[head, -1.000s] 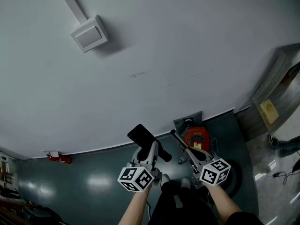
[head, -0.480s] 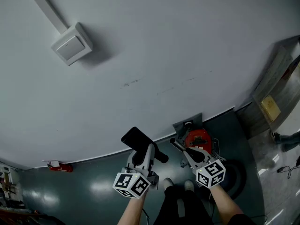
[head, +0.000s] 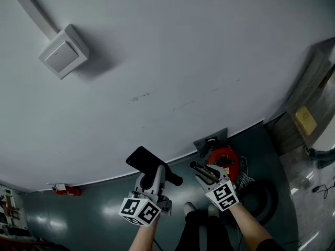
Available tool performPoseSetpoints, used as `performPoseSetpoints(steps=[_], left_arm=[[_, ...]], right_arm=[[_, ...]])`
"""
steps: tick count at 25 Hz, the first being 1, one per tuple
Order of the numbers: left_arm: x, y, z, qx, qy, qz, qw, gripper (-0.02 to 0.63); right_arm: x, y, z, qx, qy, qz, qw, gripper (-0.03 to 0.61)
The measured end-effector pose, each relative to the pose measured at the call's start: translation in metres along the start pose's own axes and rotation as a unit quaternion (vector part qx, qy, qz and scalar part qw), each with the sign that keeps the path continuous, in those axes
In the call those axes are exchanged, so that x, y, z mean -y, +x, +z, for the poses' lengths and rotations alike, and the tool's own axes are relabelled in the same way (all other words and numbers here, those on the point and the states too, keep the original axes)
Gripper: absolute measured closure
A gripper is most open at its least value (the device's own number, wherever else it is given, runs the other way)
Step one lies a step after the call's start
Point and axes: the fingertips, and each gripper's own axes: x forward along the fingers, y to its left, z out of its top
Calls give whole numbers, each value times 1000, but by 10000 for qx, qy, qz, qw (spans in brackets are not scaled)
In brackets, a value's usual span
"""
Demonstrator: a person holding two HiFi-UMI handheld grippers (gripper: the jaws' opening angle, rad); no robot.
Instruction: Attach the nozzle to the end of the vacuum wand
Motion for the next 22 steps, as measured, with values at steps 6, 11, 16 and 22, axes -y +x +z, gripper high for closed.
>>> performPoseSetpoints(steps=[6,11,16,22], left_arm=[[-7,3,-1,5,4,1,10000,528],[-10,3,2,43,30,1,10000,528],[-8,5,10,192,33,-27,9998,528],[4,27,17,435,52,-300,9986,528]], right_arm=[[3,23,-8,-236,-392,-245,9987,386],[6,29,-8,-185,-477,-404,9979,389],[7,30,-8,-165,-707,-499,9961,416],[6,30,-7,-157,-709,-517,9960,416]])
